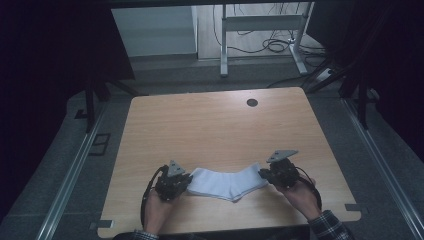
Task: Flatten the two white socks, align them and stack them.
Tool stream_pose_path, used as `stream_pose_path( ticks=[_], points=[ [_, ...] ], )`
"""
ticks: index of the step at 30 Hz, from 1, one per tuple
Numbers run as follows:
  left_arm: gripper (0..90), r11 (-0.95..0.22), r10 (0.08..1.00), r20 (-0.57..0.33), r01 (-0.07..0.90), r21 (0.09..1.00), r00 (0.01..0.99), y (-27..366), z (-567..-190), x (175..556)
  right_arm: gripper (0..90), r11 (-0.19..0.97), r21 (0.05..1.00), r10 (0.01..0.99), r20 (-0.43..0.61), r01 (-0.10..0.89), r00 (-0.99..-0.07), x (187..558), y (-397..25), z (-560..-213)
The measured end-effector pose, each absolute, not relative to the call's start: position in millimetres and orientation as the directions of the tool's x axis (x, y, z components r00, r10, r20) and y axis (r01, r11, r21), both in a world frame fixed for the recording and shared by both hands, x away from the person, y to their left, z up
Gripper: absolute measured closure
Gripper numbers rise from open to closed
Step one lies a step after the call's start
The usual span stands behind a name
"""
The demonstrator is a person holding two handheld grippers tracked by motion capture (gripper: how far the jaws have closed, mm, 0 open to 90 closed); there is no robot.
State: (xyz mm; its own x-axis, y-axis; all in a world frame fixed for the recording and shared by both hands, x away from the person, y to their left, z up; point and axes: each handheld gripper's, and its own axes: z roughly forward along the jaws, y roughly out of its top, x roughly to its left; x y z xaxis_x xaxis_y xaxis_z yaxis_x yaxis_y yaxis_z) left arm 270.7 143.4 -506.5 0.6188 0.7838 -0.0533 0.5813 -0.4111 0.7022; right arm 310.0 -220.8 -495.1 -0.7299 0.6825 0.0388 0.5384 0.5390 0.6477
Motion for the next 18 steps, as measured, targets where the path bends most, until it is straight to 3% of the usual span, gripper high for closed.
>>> stream_pose_path(
  ticks=[5,11,12,14,18],
  points=[
    [84.1,-0.398,0.778,-0.066,0.571,0.718,0.625,146,-495,264,83.4,0.519,0.673,0.677,0.051,0.526,-0.734,304,-226,-483],
    [80.7,-0.427,0.777,-0.077,0.611,0.667,0.625,140,-511,269,81.0,0.536,0.623,0.681,0.079,0.569,-0.728,308,-229,-492],
    [77.8,-0.431,0.781,-0.072,0.619,0.656,0.62,139,-514,270,77.7,0.54,0.611,0.686,0.079,0.579,-0.723,309,-229,-496],
    [61.9,-0.426,0.795,-0.061,0.627,0.652,0.604,137,-519,272,61.4,0.539,0.597,0.694,0.084,0.594,-0.715,313,-230,-502],
    [47.6,-0.41,0.811,-0.067,0.647,0.643,0.581,138,-524,276,55.0,0.526,0.595,0.707,0.092,0.608,-0.701,317,-230,-509]
  ],
)
